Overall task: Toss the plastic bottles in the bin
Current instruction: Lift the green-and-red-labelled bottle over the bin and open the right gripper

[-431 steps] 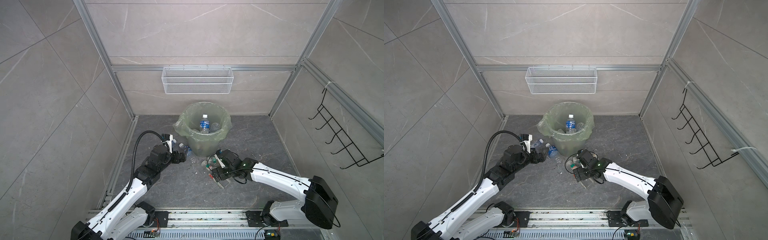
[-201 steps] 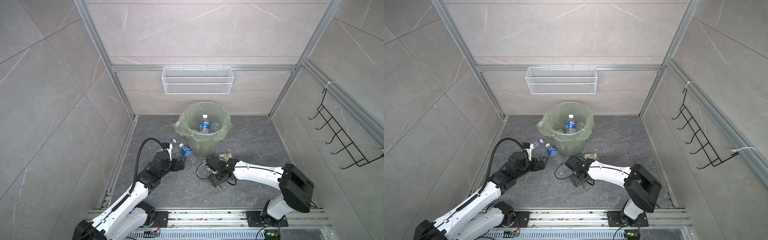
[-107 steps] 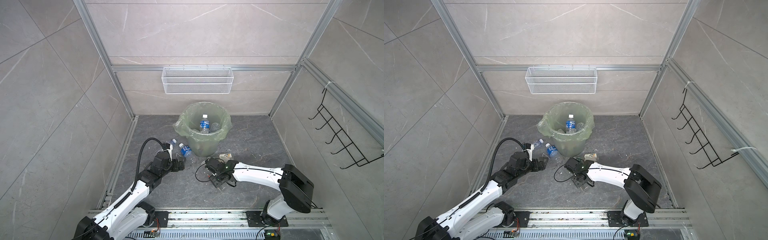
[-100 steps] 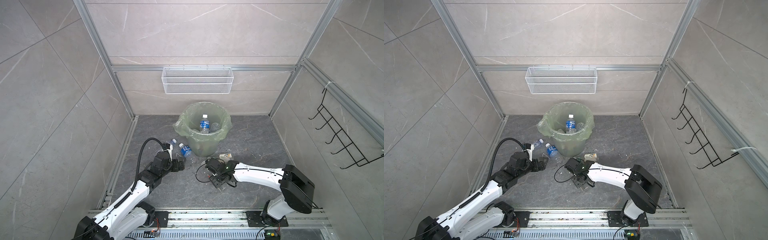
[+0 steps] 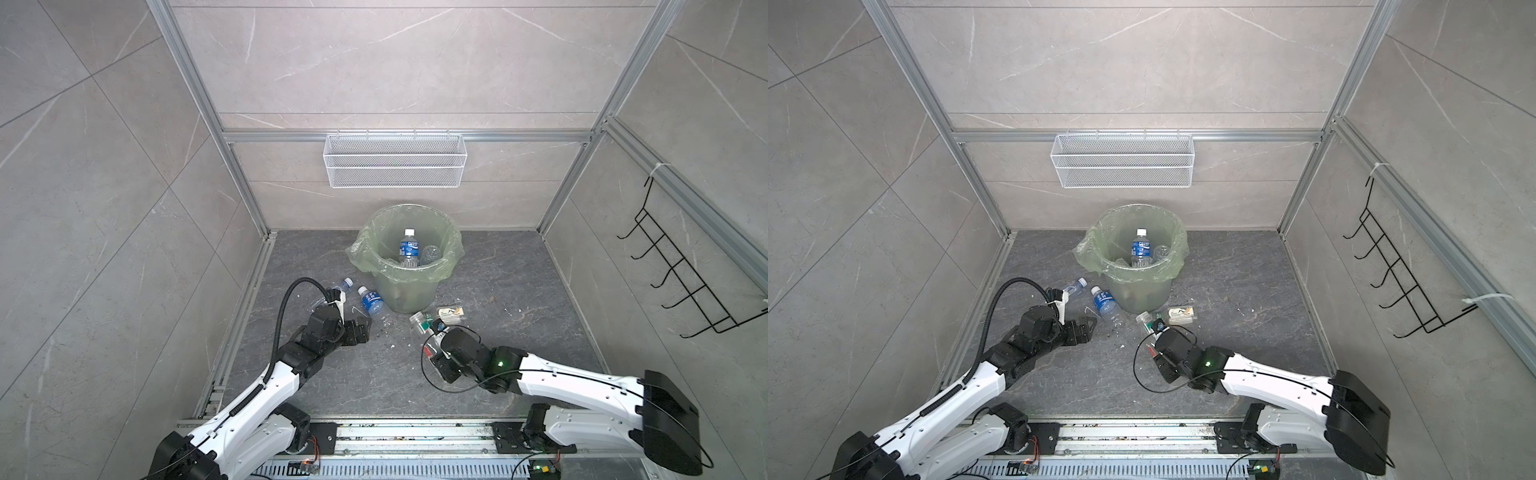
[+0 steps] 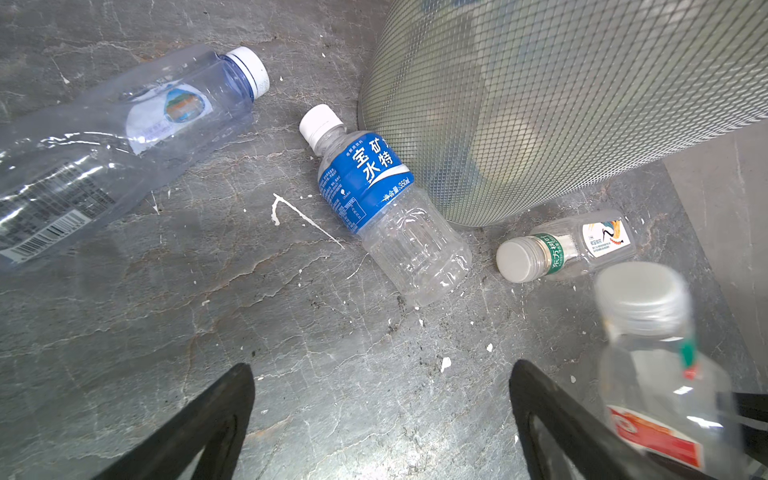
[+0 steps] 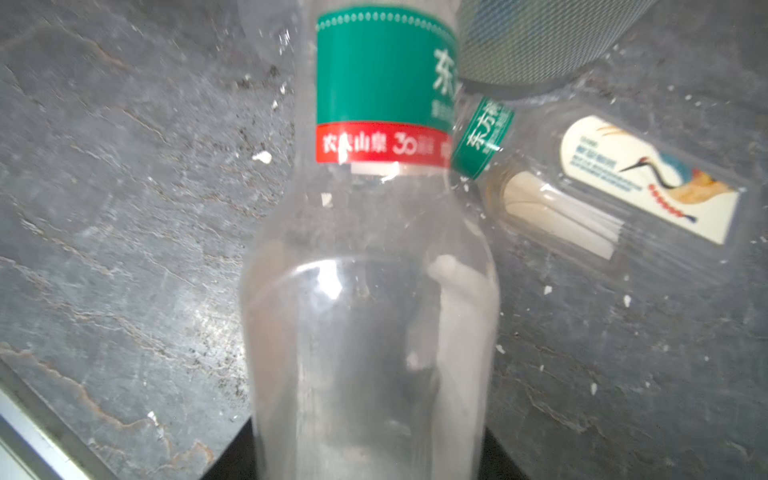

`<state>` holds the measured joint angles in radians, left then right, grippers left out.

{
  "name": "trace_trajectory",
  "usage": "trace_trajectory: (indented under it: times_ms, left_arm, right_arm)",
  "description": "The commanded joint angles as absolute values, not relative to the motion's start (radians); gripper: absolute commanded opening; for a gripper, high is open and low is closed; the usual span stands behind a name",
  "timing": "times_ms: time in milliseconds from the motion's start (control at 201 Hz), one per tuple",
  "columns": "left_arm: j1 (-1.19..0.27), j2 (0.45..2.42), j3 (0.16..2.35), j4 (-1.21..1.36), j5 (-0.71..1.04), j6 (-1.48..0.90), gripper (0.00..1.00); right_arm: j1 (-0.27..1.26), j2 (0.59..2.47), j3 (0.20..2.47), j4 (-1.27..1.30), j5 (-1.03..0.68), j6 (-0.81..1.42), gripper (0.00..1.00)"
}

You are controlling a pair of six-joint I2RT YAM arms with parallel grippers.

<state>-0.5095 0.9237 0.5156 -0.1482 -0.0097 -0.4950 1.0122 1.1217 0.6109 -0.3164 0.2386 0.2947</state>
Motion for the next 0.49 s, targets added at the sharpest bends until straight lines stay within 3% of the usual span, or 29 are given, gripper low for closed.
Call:
trace_trajectory:
  times_ms: [0,264,488]
  left_arm:
    - [-0.503,0.931,0.517,-0.110,-0.008,-0.500,0.98]
    - [-0.503,0.941,0.527,-0.110,-0.001,-0.502,0.97]
    - [-0.503,0.945,0.529,-0.107,0.002,-0.505,0.97]
  right_arm:
    - [1.028,1.027,0.561,-0.211,0.309,0.303,0.49]
    - [1.039,0.825,0.536,-0.190,0.394,0.275,0.48]
    - [1.039,0.725,0.644,-0.195,0.410,0.230,0.48]
